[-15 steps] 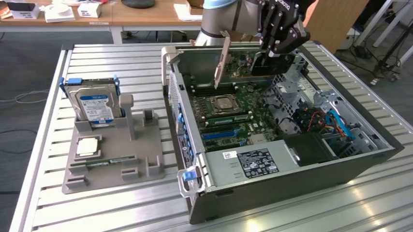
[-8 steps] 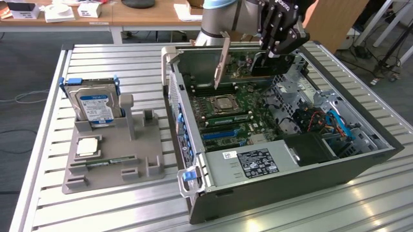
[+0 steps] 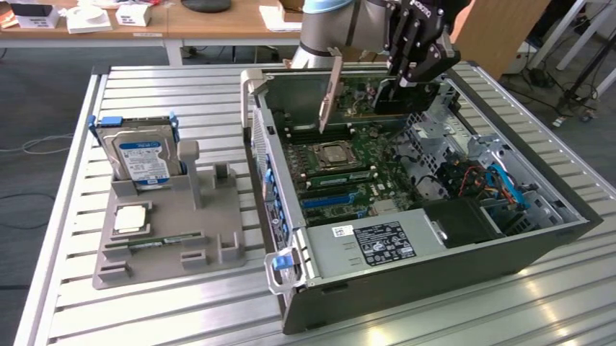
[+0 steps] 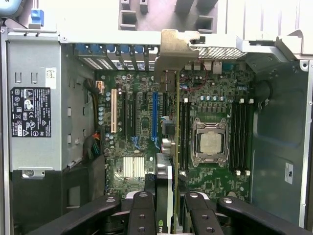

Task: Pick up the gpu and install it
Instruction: 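Insert the gpu into the slot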

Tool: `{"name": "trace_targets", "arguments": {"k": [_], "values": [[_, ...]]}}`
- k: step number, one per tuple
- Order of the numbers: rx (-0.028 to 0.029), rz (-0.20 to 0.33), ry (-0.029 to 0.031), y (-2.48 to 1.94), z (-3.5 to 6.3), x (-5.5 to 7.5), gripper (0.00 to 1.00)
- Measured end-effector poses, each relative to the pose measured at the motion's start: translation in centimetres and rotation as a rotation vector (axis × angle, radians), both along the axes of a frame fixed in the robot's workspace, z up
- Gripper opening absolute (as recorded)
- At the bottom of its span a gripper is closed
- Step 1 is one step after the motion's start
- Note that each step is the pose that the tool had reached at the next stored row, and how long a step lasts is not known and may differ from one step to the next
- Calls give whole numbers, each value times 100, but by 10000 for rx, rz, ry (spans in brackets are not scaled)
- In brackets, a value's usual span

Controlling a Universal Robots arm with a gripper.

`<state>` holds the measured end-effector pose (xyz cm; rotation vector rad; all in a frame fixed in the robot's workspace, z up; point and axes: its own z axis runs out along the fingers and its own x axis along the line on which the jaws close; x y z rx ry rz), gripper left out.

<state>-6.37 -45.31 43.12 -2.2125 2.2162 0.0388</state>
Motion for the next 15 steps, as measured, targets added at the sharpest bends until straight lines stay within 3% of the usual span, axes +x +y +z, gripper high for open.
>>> {"name": "trace_targets", "arguments": {"k": [15], "values": [[13,0,0,0,-138,0,27]]}}
